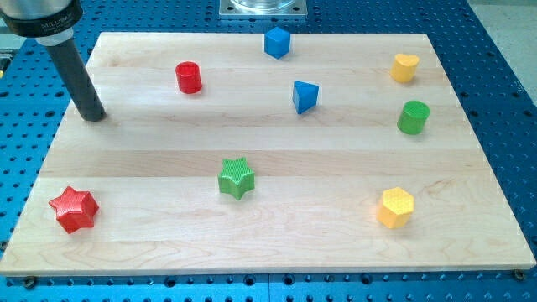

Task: Keep red circle above green star

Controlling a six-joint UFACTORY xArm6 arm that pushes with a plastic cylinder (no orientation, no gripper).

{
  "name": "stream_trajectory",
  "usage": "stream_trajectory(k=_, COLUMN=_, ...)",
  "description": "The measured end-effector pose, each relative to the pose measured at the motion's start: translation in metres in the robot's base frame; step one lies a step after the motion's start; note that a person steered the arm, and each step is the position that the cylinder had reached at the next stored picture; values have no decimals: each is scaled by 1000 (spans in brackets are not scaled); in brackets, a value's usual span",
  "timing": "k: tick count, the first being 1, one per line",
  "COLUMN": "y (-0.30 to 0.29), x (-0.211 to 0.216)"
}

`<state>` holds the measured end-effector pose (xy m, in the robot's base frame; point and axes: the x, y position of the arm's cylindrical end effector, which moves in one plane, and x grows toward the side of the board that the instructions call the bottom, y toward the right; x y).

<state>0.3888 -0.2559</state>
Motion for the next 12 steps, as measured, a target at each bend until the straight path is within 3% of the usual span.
stream_trajectory(k=1, y=1, x=1)
stream_trajectory(k=3, y=50, x=55)
stream_trajectory(k=6, y=52, x=59)
stream_trajectory(k=7, y=126, x=71)
stream_trajectory(k=9, y=182, x=46)
stream_trajectory(k=11, y=188, x=-102)
stream_trajectory(k=12, y=183, x=-123)
